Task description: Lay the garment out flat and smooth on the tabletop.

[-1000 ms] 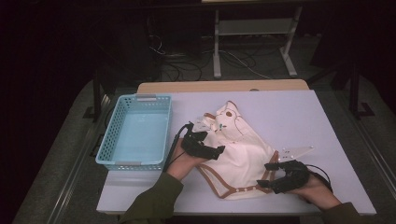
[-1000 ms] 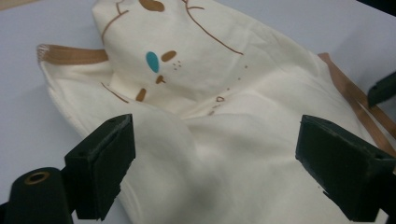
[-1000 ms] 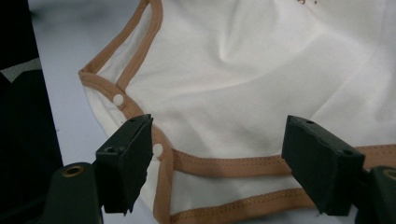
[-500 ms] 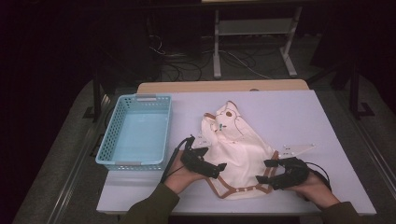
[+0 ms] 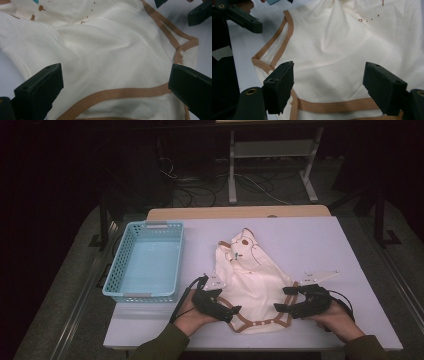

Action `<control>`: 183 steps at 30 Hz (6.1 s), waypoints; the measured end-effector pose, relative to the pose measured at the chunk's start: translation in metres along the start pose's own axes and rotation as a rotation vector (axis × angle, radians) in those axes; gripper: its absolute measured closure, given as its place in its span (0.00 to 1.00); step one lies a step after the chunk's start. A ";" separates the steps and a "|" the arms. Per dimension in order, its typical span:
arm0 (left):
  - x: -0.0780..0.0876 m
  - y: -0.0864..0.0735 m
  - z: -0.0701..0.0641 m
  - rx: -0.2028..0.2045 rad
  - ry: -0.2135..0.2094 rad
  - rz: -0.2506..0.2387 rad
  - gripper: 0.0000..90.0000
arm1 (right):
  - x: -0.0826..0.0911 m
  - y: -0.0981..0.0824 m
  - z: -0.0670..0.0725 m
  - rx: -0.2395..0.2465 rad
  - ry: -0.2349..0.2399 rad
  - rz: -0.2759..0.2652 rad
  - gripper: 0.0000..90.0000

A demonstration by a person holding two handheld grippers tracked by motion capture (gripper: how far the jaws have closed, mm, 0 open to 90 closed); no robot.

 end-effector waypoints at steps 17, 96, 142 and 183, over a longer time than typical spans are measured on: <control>0.000 -0.001 0.002 -0.015 0.010 0.006 0.00 | -0.009 0.028 -0.007 0.025 -0.031 0.025 0.19; -0.003 -0.001 -0.003 -0.041 -0.033 0.004 0.00 | -0.044 0.148 -0.097 -0.060 -0.156 -0.076 0.31; 0.002 -0.004 -0.003 -0.034 -0.035 0.017 0.00 | -0.079 0.134 -0.095 -0.013 -0.067 0.018 0.97; 0.006 -0.009 -0.002 -0.024 -0.040 0.028 0.00 | -0.116 0.088 -0.001 0.257 0.112 0.223 0.97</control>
Point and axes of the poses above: each handheld gripper's, and its own axes: x roughly backward along the jaws, y roughly out of its top, z roughly to its left, the point moved 1 cm from there along -x, roughly forward along the jaws, and after that the axes turned 5 degrees about y, right-handed, at the moved point
